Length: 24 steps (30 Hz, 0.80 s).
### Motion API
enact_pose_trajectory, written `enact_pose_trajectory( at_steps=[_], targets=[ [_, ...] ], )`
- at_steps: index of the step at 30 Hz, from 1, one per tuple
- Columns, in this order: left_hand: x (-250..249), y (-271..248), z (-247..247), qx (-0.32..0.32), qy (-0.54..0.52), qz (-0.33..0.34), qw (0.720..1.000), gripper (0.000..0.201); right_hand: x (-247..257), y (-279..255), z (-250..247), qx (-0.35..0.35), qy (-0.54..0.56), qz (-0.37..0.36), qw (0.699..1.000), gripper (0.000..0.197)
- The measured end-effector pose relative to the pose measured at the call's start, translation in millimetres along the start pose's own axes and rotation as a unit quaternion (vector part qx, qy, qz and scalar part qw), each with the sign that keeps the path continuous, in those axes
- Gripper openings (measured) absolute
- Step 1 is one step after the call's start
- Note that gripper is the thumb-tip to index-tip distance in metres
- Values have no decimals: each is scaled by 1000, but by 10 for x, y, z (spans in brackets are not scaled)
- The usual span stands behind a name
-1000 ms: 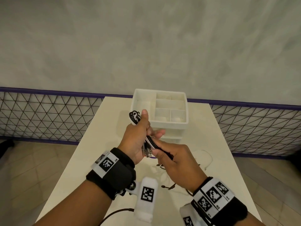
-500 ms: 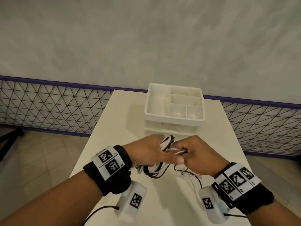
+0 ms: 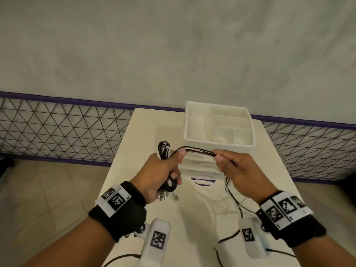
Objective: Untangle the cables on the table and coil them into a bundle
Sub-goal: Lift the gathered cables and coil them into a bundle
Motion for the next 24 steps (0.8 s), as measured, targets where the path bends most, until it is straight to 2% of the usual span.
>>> enact_pose_trajectory(
  at_steps=[3,6,9,12,14,17,19,21,24],
  targets=[
    [19,2,1,-4,-11,-1,1000,45,190,-13,237,-79,-11,-69,994,28],
    [43,-30,81,30,-25,10,999,63,428,-78,614,-65,-20,-133,989,24],
    [54,-40,122,21,-97,-15,995,43,478,-146,905,-33,-48,-152,987,21],
    [39,8,21,-57,-144,-22,988,35,471,-189,926,-17,-71,-152,986,34],
    [9,38,-65,-106,-181,-29,977,37,449,-211,857,-16,-68,-142,987,42],
    [-75,77,-144,-135,-214,-27,967,46,361,-179,677,-39,-33,-95,994,36],
    [-101,102,-132,-131,-222,-34,966,48,236,-161,603,2,19,-18,1000,21],
    [-119,122,-87,-122,-211,-36,969,47,131,-179,519,49,37,32,998,25],
    [-159,152,5,-83,-192,-27,977,45,58,-200,324,102,18,56,993,32]
  ],
)
Point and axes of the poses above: each hand's wrist, its own y-axis towards the middle knuckle, its own z-axis out of the palm, x = y × z, the point moved 7 cm from there along y, towards the middle knuckle, and after that the axes turned 5 degrees about -x, right-handed, at the moved point
